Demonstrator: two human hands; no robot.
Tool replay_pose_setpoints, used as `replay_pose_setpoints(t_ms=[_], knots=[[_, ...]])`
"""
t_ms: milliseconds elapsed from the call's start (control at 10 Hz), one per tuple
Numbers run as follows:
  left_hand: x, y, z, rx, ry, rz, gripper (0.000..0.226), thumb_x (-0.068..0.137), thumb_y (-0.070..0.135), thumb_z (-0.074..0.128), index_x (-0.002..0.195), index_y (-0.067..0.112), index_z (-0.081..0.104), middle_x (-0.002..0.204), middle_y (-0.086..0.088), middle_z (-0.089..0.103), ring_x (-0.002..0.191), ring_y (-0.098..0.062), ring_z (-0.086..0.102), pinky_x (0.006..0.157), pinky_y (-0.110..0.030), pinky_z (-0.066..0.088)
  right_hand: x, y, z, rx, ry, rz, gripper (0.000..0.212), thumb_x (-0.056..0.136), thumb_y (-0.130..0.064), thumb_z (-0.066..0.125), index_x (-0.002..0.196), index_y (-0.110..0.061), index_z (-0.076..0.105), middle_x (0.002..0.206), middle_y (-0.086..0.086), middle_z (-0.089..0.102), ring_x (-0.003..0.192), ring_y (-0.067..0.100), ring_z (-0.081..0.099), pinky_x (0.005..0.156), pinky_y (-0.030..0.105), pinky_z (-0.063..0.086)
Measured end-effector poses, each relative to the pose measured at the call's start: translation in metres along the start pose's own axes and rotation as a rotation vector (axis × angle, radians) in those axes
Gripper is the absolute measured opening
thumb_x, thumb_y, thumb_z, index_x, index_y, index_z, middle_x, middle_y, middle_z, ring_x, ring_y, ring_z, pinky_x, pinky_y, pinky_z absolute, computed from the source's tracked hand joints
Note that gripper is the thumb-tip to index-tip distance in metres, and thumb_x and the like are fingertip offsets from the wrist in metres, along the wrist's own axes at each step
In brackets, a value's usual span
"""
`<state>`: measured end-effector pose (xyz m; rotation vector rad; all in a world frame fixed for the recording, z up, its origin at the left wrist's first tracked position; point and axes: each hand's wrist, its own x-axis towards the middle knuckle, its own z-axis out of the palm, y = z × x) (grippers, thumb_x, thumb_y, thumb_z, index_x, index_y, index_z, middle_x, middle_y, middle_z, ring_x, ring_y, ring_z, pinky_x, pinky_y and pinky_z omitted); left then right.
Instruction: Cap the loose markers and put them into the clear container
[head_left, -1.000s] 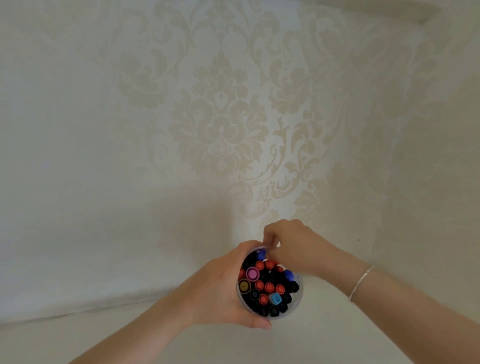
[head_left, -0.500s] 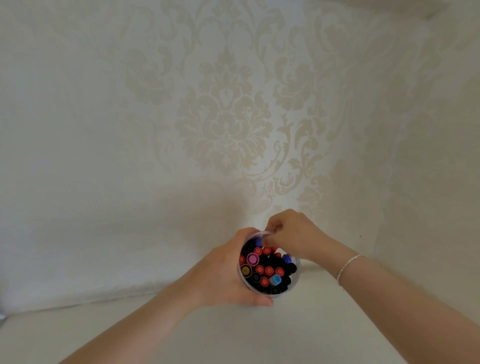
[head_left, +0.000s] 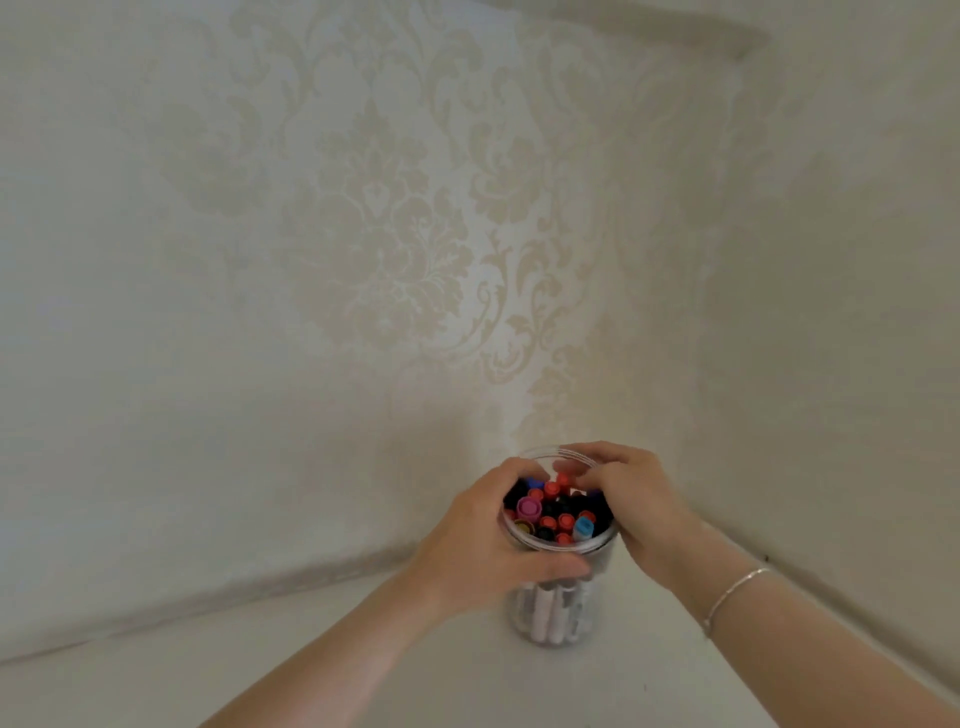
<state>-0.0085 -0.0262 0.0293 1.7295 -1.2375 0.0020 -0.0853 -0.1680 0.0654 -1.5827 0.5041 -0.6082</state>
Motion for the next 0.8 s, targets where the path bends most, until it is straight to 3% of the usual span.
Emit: replay_pose_setpoints(t_ms=[200, 300, 400, 500, 600, 700, 800], knots=[[0.033, 0.005, 0.044, -0.099, -0.005, -0.088, 0.057, 0.051, 0.06, 0.08, 0.089, 0.026, 0.055, 0.078, 0.012, 0.067, 0.066, 0.003, 0.059, 0.062, -0.016, 0.047, 0.02, 0.006, -0.039, -0.062, 0.142, 0.061, 0.049, 0.079, 0.016, 0.029, 0.086, -0.015, 0.067, 0.102, 0.014, 0.069, 0.096, 0.029, 0.066, 0.089, 0.042, 0.054], [0.052, 0.009, 0.053, -0.05, -0.057, -0.085, 0.055, 0.052, 0.063, 0.078, 0.078, 0.022, 0.053, 0.073, 0.006, 0.068, 0.063, -0.008, 0.062, 0.06, -0.03, 0.053, 0.028, 0.008, -0.056, 0.033, 0.181, 0.131, 0.05, 0.082, 0.019, 0.024, 0.088, -0.008, 0.066, 0.099, 0.015, 0.069, 0.089, 0.03, 0.066, 0.068, 0.034, 0.055], [0.057, 0.008, 0.056, -0.051, -0.052, -0.081, 0.052, 0.054, 0.058, 0.08, 0.075, 0.018, 0.055, 0.08, -0.001, 0.07, 0.069, -0.015, 0.064, 0.068, -0.036, 0.053, 0.035, 0.009, -0.058, 0.008, 0.177, 0.161, 0.049, 0.084, 0.019, 0.024, 0.082, -0.008, 0.065, 0.097, 0.017, 0.069, 0.09, 0.032, 0.066, 0.064, 0.033, 0.054], [0.056, 0.01, 0.053, -0.076, -0.084, -0.087, 0.036, 0.061, 0.041, 0.086, 0.071, 0.023, 0.057, 0.07, 0.01, 0.068, 0.062, 0.0, 0.058, 0.061, -0.025, 0.051, 0.041, 0.009, -0.059, -0.074, 0.17, 0.164, 0.047, 0.085, 0.016, 0.029, 0.077, -0.012, 0.066, 0.096, 0.016, 0.071, 0.096, 0.033, 0.066, 0.086, 0.042, 0.055], [0.057, 0.021, 0.045, 0.037, -0.136, -0.124, 0.033, 0.064, 0.047, 0.083, 0.077, 0.025, 0.062, 0.076, 0.013, 0.068, 0.069, 0.0, 0.061, 0.072, -0.034, 0.056, 0.032, 0.003, -0.058, -0.19, 0.172, 0.156, 0.035, 0.086, 0.012, 0.041, 0.095, -0.006, 0.069, 0.1, 0.017, 0.068, 0.09, 0.029, 0.062, 0.084, 0.036, 0.052], [0.051, 0.038, 0.031, 0.301, -0.241, -0.093, 0.055, 0.07, 0.066, 0.068, 0.113, 0.032, 0.063, 0.135, 0.003, 0.053, 0.123, -0.012, 0.051, 0.102, -0.04, 0.044, 0.015, -0.008, -0.06, -0.21, 0.273, 0.031, 0.034, 0.086, 0.004, 0.053, 0.116, -0.008, 0.064, 0.097, 0.009, 0.062, 0.082, 0.017, 0.055, 0.073, 0.022, 0.046], [0.028, 0.05, 0.016, 0.175, -0.031, -0.092, 0.088, 0.067, 0.076, 0.054, 0.144, 0.04, 0.031, 0.154, 0.011, 0.027, 0.139, -0.01, 0.033, 0.111, -0.041, 0.035, -0.021, -0.037, -0.077, -0.013, 0.436, -0.3, 0.025, 0.089, 0.0, 0.055, 0.109, -0.012, 0.065, 0.094, -0.001, 0.063, 0.079, 0.009, 0.057, 0.067, 0.005, 0.044]])
